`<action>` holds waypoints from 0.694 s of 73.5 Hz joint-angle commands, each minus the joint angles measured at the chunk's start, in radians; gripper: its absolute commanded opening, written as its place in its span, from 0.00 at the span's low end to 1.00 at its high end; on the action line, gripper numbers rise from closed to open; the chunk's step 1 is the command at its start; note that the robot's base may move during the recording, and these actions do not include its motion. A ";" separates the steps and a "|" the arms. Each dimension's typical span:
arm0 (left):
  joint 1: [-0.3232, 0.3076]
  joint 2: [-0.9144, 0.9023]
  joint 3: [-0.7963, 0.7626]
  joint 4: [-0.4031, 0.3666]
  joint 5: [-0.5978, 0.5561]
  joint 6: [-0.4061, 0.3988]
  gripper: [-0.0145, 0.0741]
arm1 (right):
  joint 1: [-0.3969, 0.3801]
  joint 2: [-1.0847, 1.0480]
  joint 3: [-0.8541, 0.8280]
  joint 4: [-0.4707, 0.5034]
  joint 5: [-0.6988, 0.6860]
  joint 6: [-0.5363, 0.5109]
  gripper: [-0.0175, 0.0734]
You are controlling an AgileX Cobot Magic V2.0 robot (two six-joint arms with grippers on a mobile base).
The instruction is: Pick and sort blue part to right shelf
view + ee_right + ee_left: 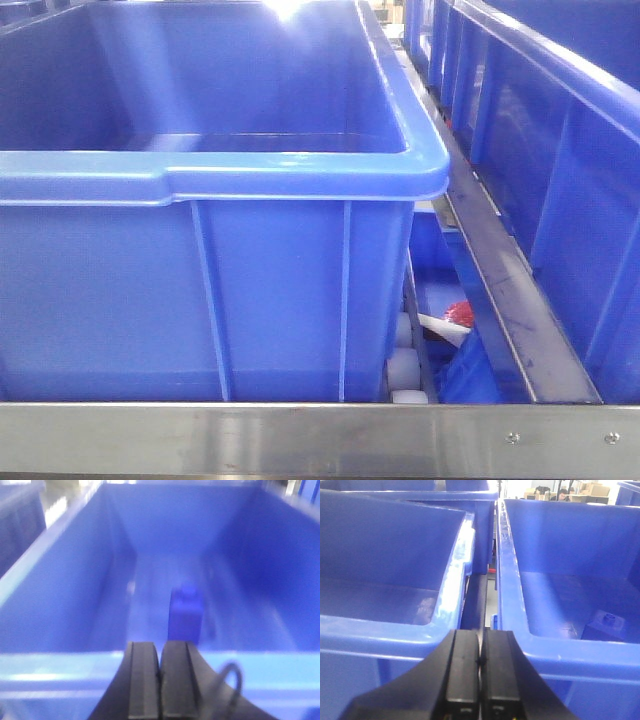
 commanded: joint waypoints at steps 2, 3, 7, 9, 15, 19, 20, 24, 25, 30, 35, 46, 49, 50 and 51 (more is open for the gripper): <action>0.001 -0.020 0.023 -0.008 -0.095 0.001 0.31 | 0.002 -0.020 -0.003 -0.015 -0.110 -0.005 0.26; 0.001 -0.020 0.023 -0.008 -0.095 0.001 0.31 | 0.002 -0.020 -0.003 -0.015 -0.115 -0.005 0.26; 0.001 -0.020 0.023 -0.008 -0.095 0.001 0.31 | 0.002 -0.020 -0.003 -0.015 -0.118 -0.005 0.26; 0.001 -0.020 0.023 -0.008 -0.095 0.001 0.31 | 0.002 -0.020 -0.003 -0.015 -0.118 -0.005 0.26; 0.001 -0.020 0.023 -0.008 -0.095 0.001 0.31 | 0.002 -0.020 -0.003 -0.015 -0.113 -0.005 0.26; 0.001 -0.020 0.023 -0.008 -0.095 0.001 0.31 | 0.002 -0.020 -0.003 -0.015 -0.107 -0.005 0.26; 0.001 -0.020 0.023 -0.008 -0.095 0.001 0.31 | 0.002 -0.020 -0.003 -0.015 -0.106 -0.005 0.26; 0.001 -0.020 0.023 -0.008 -0.095 0.001 0.31 | 0.002 -0.020 -0.003 -0.015 -0.103 -0.005 0.26; 0.001 -0.020 0.023 -0.008 -0.095 0.001 0.31 | 0.002 -0.020 -0.003 -0.015 -0.102 -0.005 0.26; 0.001 -0.020 0.023 -0.008 -0.095 0.001 0.31 | 0.002 -0.020 -0.003 -0.015 -0.101 -0.005 0.26; 0.001 -0.020 0.023 -0.008 -0.095 0.001 0.31 | 0.002 -0.020 -0.003 -0.015 -0.100 -0.005 0.26; 0.001 -0.020 0.023 -0.008 -0.095 0.001 0.31 | 0.002 -0.020 -0.003 -0.015 -0.100 -0.005 0.26; 0.001 -0.020 0.023 -0.008 -0.095 0.001 0.31 | 0.002 -0.020 -0.003 -0.015 -0.100 -0.005 0.26; 0.001 -0.020 0.023 -0.008 -0.095 0.001 0.31 | 0.002 -0.020 -0.003 -0.015 -0.100 -0.005 0.26; 0.001 -0.020 0.023 -0.008 -0.095 0.001 0.31 | 0.002 -0.020 -0.003 -0.015 -0.100 -0.005 0.26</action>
